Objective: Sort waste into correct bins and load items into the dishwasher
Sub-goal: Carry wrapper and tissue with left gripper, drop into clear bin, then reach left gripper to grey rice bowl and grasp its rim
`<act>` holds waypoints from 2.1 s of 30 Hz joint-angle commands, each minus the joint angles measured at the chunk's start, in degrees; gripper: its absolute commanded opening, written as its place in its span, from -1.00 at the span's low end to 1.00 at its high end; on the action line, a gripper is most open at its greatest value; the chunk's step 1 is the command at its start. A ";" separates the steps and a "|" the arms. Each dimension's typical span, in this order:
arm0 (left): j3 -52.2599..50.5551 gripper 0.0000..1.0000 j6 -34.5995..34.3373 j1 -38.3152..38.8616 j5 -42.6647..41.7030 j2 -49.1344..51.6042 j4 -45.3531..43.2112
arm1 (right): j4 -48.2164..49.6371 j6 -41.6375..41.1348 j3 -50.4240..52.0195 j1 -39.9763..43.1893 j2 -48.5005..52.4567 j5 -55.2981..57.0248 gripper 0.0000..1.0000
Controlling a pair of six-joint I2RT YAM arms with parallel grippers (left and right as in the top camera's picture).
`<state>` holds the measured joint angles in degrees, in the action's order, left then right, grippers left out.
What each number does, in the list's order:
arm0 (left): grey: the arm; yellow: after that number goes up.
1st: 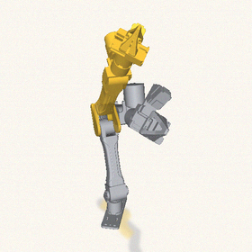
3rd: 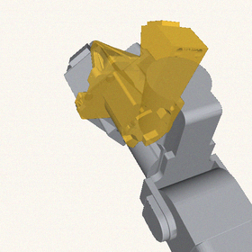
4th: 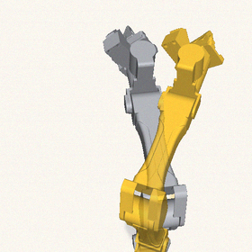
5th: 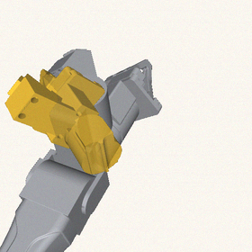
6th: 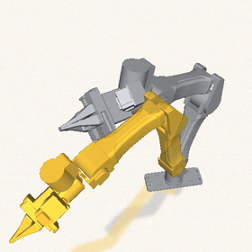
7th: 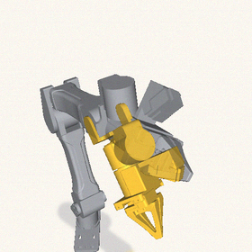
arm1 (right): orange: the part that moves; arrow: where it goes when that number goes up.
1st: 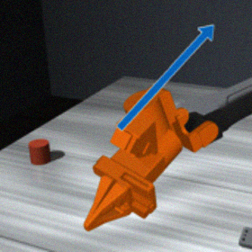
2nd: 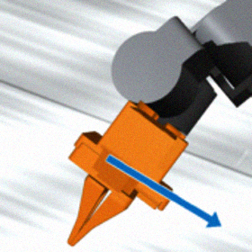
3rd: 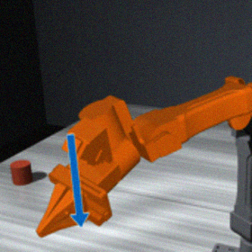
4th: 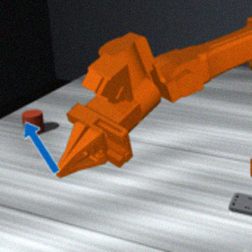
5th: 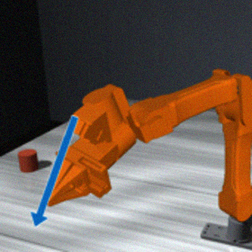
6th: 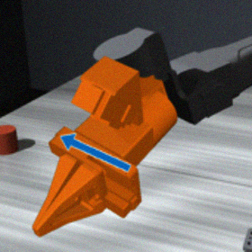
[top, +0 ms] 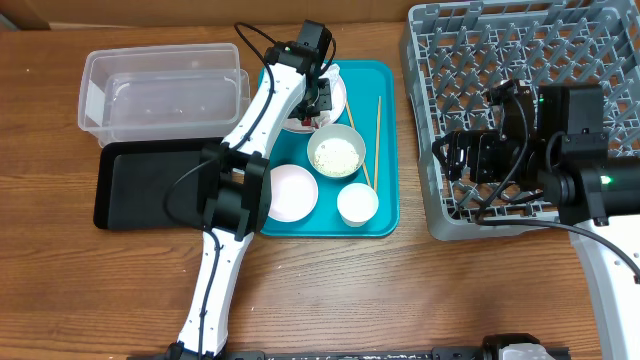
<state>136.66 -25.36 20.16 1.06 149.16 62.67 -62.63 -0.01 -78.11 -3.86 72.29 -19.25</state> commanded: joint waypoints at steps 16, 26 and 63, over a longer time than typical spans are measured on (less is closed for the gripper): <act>13.75 -0.92 1.14 -11.30 -0.44 -15.17 16.06 | 0.85 -0.20 -1.86 -0.26 -0.15 -2.43 1.00; 12.50 -0.85 0.94 -21.05 -0.44 -10.05 17.79 | 1.16 -0.20 -1.86 -0.26 -0.15 -4.04 1.00; 16.20 0.82 16.52 -10.82 -13.20 -23.74 34.14 | 0.28 -0.17 -1.86 -0.26 -0.15 -7.82 1.00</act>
<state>154.95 -11.33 6.15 -7.57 124.92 96.62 -62.28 -0.03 -78.11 -3.86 72.29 -26.48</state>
